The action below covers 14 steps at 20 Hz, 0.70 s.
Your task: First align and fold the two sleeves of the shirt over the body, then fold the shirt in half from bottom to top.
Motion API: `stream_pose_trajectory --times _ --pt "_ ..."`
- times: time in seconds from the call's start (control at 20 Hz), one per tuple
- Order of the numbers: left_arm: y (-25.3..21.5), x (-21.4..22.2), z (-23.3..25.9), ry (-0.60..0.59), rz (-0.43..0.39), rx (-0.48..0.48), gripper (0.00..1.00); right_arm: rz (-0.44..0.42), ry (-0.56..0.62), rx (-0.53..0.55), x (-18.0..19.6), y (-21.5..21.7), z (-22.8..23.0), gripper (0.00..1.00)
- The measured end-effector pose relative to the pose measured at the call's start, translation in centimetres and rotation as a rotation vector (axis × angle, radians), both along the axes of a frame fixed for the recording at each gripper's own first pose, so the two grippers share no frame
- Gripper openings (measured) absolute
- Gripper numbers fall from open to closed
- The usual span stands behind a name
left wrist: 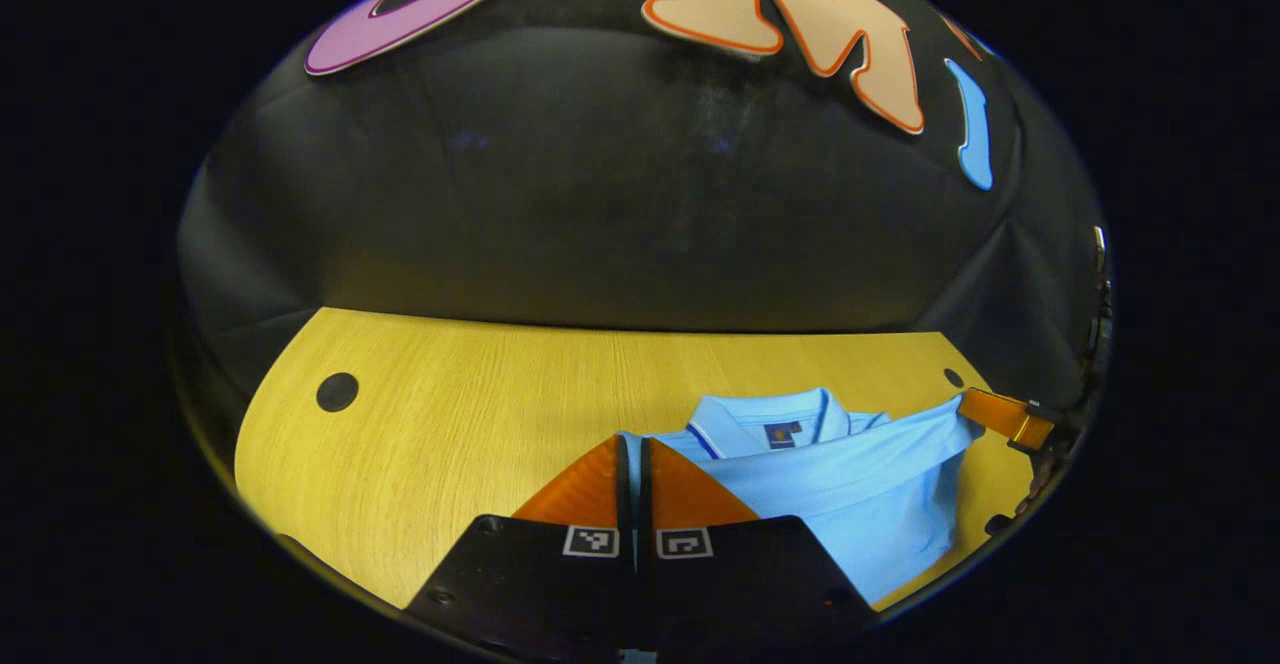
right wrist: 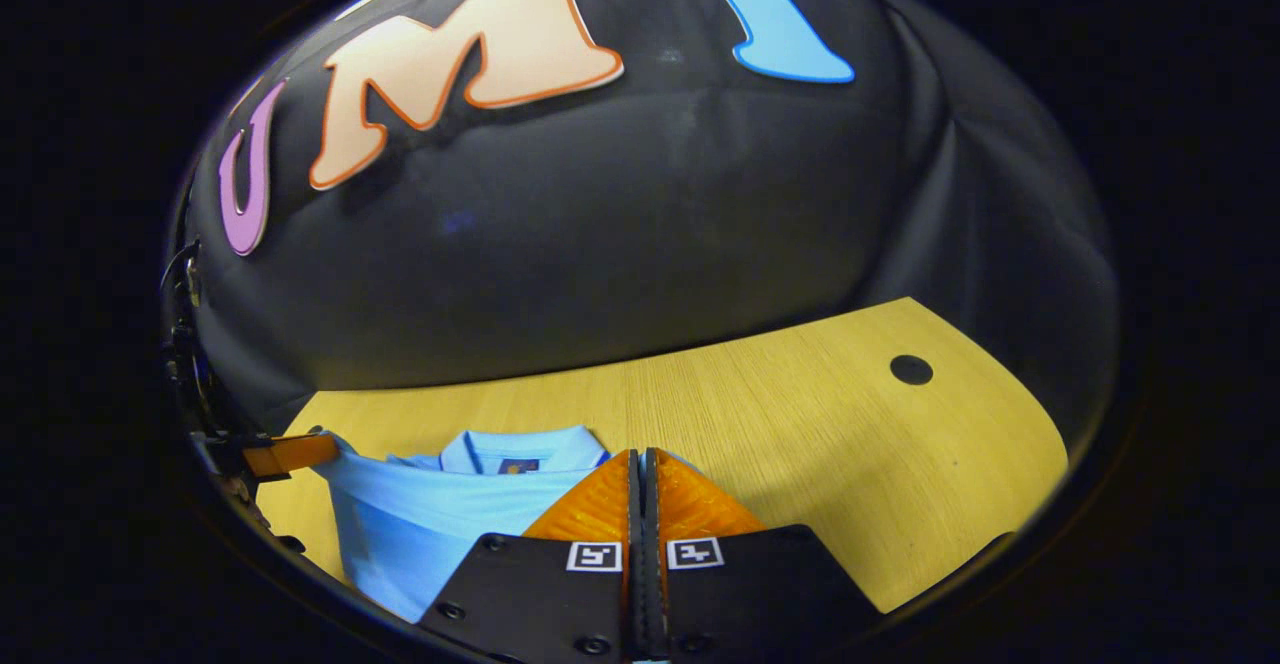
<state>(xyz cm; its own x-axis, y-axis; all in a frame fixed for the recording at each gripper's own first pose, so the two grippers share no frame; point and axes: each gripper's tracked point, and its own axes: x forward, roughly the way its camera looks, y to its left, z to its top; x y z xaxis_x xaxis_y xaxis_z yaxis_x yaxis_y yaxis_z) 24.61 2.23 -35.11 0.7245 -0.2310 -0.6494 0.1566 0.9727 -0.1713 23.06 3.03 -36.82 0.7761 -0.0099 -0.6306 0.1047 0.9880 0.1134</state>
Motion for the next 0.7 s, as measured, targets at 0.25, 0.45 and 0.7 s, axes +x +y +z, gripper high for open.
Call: stream_pose_trajectory --times 0.25,0.45,0.7 --pt "-0.3 0.0 -0.3 -0.018 0.015 -0.032 0.48 0.000 -0.021 -0.069 -0.2 -0.5 0.5 0.52" --pt "0.2 -1.2 6.2 -0.195 0.019 0.017 0.96 0.056 -0.169 -0.129 -1.6 -1.2 6.9 1.00" --pt "-0.1 -6.6 15.7 -0.357 0.049 0.006 0.96 0.103 -0.315 -0.163 -7.1 -0.3 15.3 0.98"
